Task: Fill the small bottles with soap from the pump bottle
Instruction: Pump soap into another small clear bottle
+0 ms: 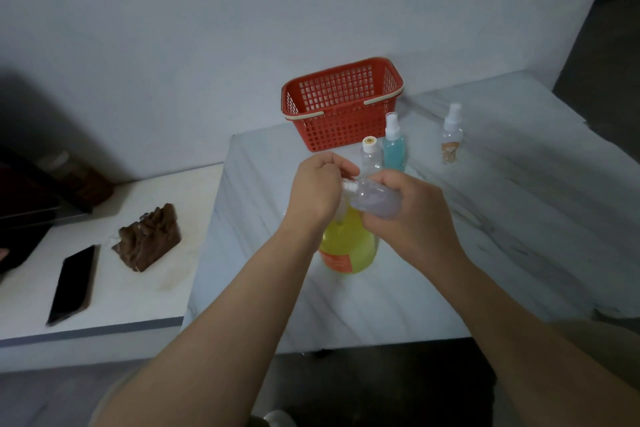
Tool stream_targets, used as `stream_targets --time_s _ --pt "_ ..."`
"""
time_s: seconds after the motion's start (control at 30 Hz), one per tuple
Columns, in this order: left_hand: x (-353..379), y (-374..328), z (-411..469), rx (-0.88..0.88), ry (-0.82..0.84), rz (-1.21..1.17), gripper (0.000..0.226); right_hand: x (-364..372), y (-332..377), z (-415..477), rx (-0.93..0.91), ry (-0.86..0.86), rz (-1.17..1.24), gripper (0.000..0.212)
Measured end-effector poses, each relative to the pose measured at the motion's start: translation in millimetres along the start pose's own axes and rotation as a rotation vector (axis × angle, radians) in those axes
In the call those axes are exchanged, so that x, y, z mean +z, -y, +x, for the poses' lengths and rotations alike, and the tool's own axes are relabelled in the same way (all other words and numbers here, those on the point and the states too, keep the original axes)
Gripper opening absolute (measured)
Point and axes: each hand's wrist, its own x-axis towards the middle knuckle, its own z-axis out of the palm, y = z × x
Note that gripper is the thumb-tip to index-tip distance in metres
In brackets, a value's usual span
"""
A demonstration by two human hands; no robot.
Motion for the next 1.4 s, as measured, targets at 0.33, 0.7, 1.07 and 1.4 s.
stream_targets --time_s 0.33,0.7,1.07,1.4 --pt "-6.3 -9.7 -0.4 0.025 0.047 -0.028 0.032 -0.2 0.6 -0.3 0.034 0.024 0.026 0.022" --pt "-0.8 2.0 5.5 0.019 0.084 0.04 0.039 4.4 -4.7 -2.8 0.05 0.042 0.038 0.025" --pt "1.1 5.3 6.3 0.022 0.06 0.06 0.039 2.4 -5.5 -2.0 0.067 0.071 0.034 0.024" --pt "-1.8 -6.4 -4.9 0.02 -0.048 -0.039 0.027 -2.4 0.5 -2.6 0.049 0.035 0.065 0.025"
